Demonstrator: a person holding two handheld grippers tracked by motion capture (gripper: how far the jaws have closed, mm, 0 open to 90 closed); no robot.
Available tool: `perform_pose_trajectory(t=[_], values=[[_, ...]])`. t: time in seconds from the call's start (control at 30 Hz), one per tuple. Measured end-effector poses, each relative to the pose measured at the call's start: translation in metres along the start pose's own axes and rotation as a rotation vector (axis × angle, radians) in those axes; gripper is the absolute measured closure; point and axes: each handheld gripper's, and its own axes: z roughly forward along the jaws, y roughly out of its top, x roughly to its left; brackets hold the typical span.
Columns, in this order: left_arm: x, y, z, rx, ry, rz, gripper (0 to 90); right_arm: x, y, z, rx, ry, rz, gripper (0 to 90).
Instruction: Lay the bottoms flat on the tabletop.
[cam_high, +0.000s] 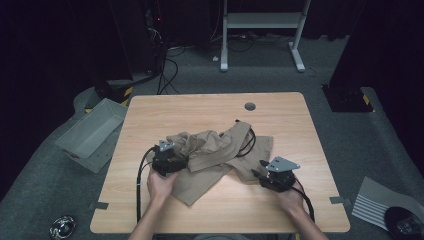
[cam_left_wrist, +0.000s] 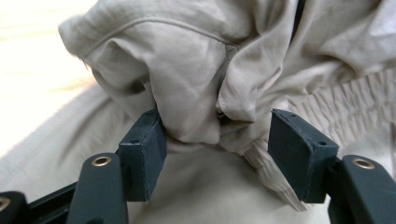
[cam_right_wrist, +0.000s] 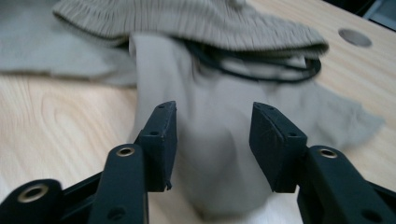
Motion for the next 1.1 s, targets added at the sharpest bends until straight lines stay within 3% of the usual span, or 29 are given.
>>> perform_pose_trajectory(t=[0.07, 0.17, 0.23, 0.3, 0.37, 0.53, 0.57, 0.63, 0.7, 0.77, 0.87, 0.93, 1.1], values=[[0.0, -0.005, 0.003, 0.018, -0.001, 0.003, 37.4, -0.001, 0.009, 0.008, 0.007, 0.009, -0.004, 49.8], [0.002, -0.012, 0.01, 0.051, 0.014, 0.002, 38.1, -0.005, 0.019, 0.032, 0.083, 0.034, 0.021, 49.3], [0.004, -0.016, 0.012, 0.069, 0.034, 0.016, 38.3, -0.007, 0.019, 0.048, 0.155, 0.047, 0.029, 55.1], [0.004, -0.023, 0.012, 0.05, 0.046, 0.035, 38.6, -0.007, 0.014, 0.059, 0.218, 0.067, 0.017, 65.2], [0.002, -0.028, 0.009, 0.046, 0.056, 0.057, 38.5, -0.007, 0.009, 0.055, 0.209, 0.09, 0.032, 72.3], [-0.006, -0.037, 0.002, 0.04, 0.033, 0.094, 38.1, 0.004, -0.004, 0.032, 0.214, 0.119, -0.001, 75.2], [-0.007, -0.037, 0.001, 0.044, 0.009, 0.091, 37.2, 0.006, -0.008, 0.027, 0.215, 0.126, -0.012, 75.1], [-0.007, -0.033, -0.001, 0.056, -0.107, 0.046, 34.5, 0.009, -0.012, 0.018, 0.228, 0.142, -0.027, 72.1], [-0.011, -0.029, -0.006, 0.019, -0.153, 0.042, 32.9, 0.009, -0.011, 0.013, 0.222, 0.121, -0.039, 61.6], [-0.016, -0.025, -0.012, -0.01, -0.175, 0.056, 32.6, 0.005, -0.006, 0.009, 0.179, 0.073, -0.033, 56.4], [-0.023, -0.019, -0.013, -0.016, -0.168, 0.086, 32.8, -0.007, 0.005, 0.008, 0.123, 0.032, 0.013, 54.7], [-0.025, -0.015, -0.009, -0.006, -0.139, 0.102, 34.6, -0.013, 0.011, 0.014, 0.121, 0.009, 0.026, 54.1], [-0.028, -0.005, 0.001, -0.034, -0.103, 0.101, 45.0, -0.018, 0.021, 0.039, 0.139, 0.015, 0.019, 50.6]])
